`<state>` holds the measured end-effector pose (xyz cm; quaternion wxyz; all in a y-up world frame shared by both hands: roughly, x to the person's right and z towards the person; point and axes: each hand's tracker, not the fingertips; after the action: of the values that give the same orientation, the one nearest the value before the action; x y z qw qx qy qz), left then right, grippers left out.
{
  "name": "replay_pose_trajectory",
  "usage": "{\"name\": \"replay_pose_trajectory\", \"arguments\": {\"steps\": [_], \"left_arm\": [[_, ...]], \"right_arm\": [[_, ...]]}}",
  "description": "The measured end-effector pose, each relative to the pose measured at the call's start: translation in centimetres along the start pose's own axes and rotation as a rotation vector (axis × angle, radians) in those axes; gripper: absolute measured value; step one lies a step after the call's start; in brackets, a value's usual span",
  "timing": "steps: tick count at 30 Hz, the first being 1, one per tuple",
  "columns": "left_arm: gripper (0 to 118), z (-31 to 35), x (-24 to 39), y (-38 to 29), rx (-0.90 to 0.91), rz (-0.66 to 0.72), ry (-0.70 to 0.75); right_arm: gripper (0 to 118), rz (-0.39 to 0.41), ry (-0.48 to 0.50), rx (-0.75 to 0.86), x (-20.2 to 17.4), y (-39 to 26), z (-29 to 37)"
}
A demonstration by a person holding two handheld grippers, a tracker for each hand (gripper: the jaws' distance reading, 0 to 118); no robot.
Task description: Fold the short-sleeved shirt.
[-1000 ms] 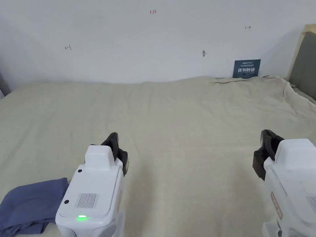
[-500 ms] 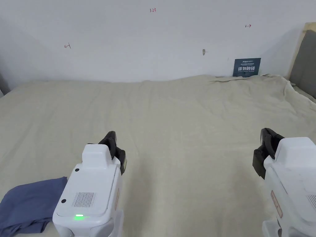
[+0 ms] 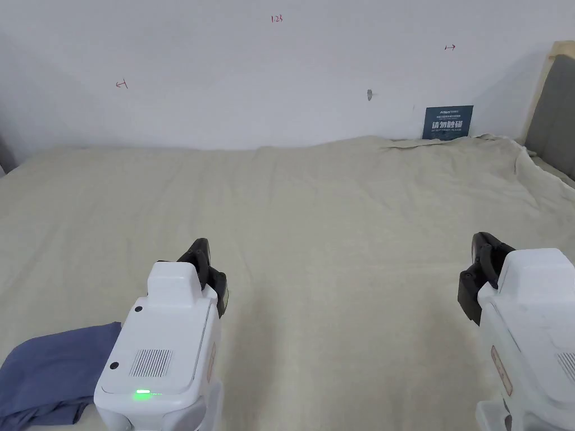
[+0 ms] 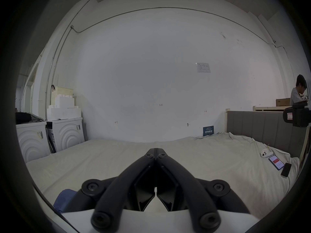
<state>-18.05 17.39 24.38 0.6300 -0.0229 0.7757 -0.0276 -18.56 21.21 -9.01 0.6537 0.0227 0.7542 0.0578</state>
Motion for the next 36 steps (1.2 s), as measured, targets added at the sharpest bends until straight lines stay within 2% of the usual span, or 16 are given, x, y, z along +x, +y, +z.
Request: {"name": "replay_pose_trajectory", "arguments": {"steps": [11,14,15,16,17,18,20,21,22,23,25,36], "left_arm": [[0,0.0,-0.2,0.0,-0.006,0.012,0.004],[10,-0.1,-0.4,0.0,-0.019,0.043,0.002],[21,-0.1,-0.4,-0.2,-0.021,0.052,0.008],[35,-0.1,-0.6,-0.2,-0.026,0.063,0.010],[52,-0.1,-0.7,-0.2,-0.034,0.072,0.010],[64,-0.2,-0.9,-0.2,-0.042,0.078,0.011],[73,-0.2,-1.0,-0.3,-0.047,0.076,0.018],[85,-0.2,-1.1,-0.3,-0.047,0.071,0.021],[94,-0.1,-1.2,-0.4,-0.048,0.069,0.022],[101,0.0,-1.2,-0.3,-0.047,0.070,0.020],[118,0.1,-1.4,-0.3,-0.045,0.082,0.013],[118,0.7,-1.2,-0.1,-0.023,0.052,0.016]], "right_arm": [[2,0.003,-0.003,0.001,0.2,0.2,0.3],[5,0.002,-0.002,-0.009,0.2,0.3,0.3],[8,0.002,-0.008,-0.006,0.3,0.3,0.4],[17,-0.001,-0.010,-0.006,0.3,0.3,0.5],[35,-0.003,-0.011,-0.009,0.4,0.4,0.5],[42,-0.006,-0.012,-0.014,0.5,0.4,0.5],[58,-0.015,-0.007,-0.022,0.7,0.4,0.5],[86,-0.018,-0.007,-0.023,0.8,0.4,0.5],[100,-0.022,-0.008,-0.020,0.8,0.3,0.5],[108,-0.024,-0.011,-0.013,0.8,0.3,0.6],[109,-0.032,-0.011,-0.008,0.8,0.3,0.7],[109,-0.052,-0.010,-0.006,0.7,0.4,0.8]]}}
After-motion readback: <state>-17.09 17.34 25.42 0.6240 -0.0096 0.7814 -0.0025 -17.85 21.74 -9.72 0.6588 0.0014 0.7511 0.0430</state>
